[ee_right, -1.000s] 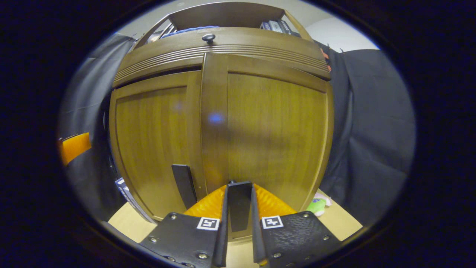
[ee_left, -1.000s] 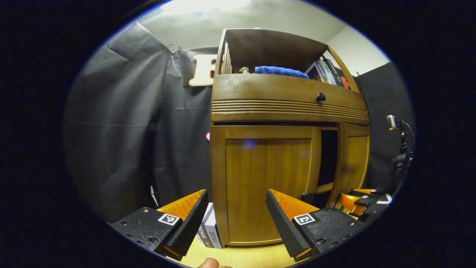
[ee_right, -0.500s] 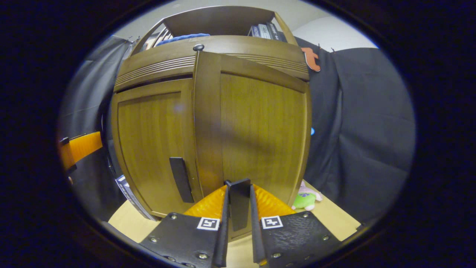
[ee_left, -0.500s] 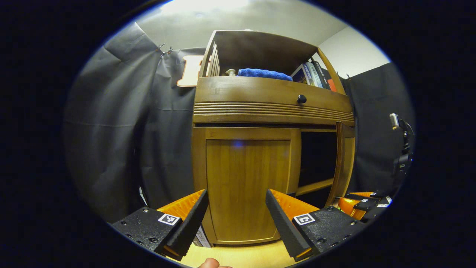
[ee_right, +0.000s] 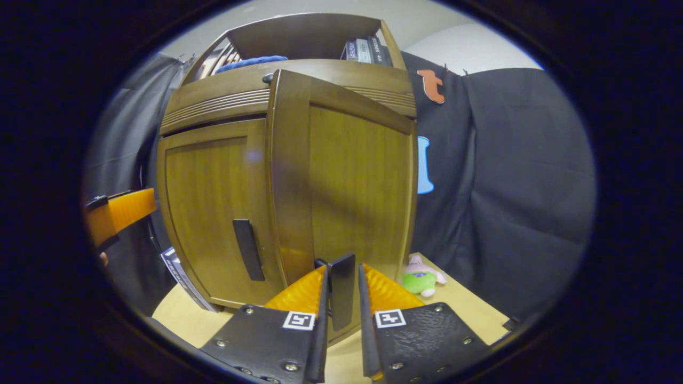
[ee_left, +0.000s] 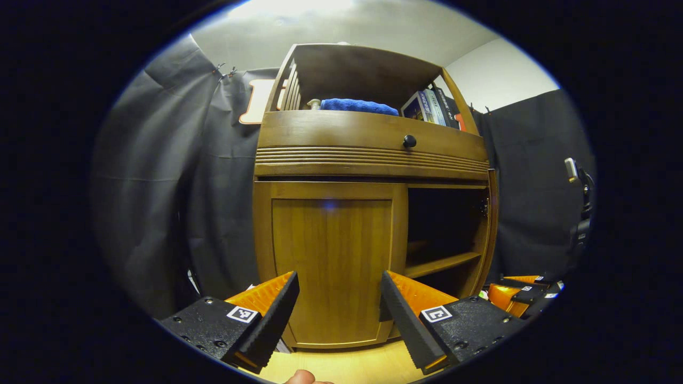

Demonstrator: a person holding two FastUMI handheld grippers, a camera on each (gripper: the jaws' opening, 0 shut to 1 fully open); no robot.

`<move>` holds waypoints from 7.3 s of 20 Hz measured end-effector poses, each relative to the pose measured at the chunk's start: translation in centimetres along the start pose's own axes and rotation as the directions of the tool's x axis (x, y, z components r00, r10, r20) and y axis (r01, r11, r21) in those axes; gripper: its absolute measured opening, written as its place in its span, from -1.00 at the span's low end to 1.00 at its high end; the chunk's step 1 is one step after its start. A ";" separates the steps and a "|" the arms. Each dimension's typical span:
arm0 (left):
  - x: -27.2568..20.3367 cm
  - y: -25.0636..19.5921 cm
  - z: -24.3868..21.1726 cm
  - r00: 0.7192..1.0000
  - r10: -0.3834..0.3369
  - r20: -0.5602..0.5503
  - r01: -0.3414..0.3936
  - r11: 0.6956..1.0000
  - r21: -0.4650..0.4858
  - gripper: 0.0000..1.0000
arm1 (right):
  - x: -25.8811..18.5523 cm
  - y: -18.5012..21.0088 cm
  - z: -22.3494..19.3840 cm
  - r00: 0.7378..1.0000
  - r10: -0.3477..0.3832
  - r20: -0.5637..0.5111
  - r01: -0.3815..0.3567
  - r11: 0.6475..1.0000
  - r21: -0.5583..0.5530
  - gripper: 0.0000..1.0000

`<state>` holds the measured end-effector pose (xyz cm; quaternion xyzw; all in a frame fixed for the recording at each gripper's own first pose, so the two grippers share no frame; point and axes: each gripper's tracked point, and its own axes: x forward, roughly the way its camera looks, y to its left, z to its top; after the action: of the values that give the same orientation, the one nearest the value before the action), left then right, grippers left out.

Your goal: Open the right door of the double-door shoe cabinet with the right hand, and open the left door with the left hand.

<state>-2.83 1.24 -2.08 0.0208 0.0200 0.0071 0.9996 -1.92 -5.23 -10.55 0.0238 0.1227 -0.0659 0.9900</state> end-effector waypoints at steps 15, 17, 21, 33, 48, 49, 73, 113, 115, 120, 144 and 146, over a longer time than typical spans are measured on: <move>0.9 -4.9 -0.6 0.994 -0.107 -0.024 0.107 0.994 -0.012 0.86 | -3.2 -6.1 0.0 0.992 -0.124 0.001 0.124 0.992 0.010 -0.48; 0.7 -5.4 -0.7 0.993 -0.117 -0.025 0.116 0.993 -0.009 0.84 | -3.6 -6.9 0.0 0.989 -0.146 0.004 0.146 0.989 0.005 -0.47; 0.5 -5.6 -0.7 0.992 -0.124 -0.028 0.124 0.992 -0.002 0.84 | -4.2 -8.5 -0.1 0.983 -0.183 0.008 0.183 0.983 0.012 -0.48; 0.2 -6.3 -1.2 0.990 -0.134 -0.043 0.134 0.991 -0.009 0.84 | -5.3 -13.6 0.1 0.963 -0.271 0.015 0.270 0.963 0.011 -0.49; 1.1 -6.2 -2.1 0.993 -0.101 -0.066 0.100 0.995 -0.013 0.91 | -6.0 -19.6 0.7 0.940 -0.341 0.034 0.342 0.939 -0.045 -0.51; 1.3 -6.3 -2.3 0.992 -0.100 -0.071 0.099 0.995 -0.014 0.91 | -6.1 -20.2 0.8 0.935 -0.353 0.034 0.355 0.934 -0.040 -0.51; 11.3 -7.3 -8.1 0.988 -0.002 -0.156 0.011 0.998 0.060 0.65 | -12.2 -26.7 1.0 0.865 -0.501 0.010 0.501 0.863 -0.067 -0.86; 2.8 -6.1 -9.6 0.972 -0.051 -0.228 0.025 0.993 -0.116 -0.39 | -6.3 -17.5 0.4 0.984 -0.181 0.007 0.180 0.979 -0.092 -0.86; 2.0 -5.8 -9.4 0.973 -0.050 -0.225 0.021 0.991 -0.129 -0.39 | -5.6 -16.5 0.1 0.989 -0.147 0.002 0.147 0.985 -0.094 -0.86; -1.0 -4.6 -9.0 0.974 -0.042 -0.220 0.010 0.989 -0.147 -0.39 | -4.0 -13.3 -0.3 0.998 -0.060 -0.009 0.059 0.994 -0.097 -0.86; -7.8 0.8 -8.3 0.971 0.074 -0.228 -0.114 0.979 -0.167 -0.36 | -0.7 -2.7 -2.3 0.974 0.216 -0.063 -0.222 0.968 -0.116 -0.86; -8.3 1.3 -8.3 0.969 0.094 -0.228 -0.132 0.978 -0.159 -0.36 | -0.3 -2.0 -2.4 0.969 0.237 -0.068 -0.244 0.962 -0.120 -0.86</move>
<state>-11.43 2.77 -10.02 -0.0659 0.1284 0.0681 0.9872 -3.08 -6.98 -12.82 -0.0231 0.1489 0.0635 0.9865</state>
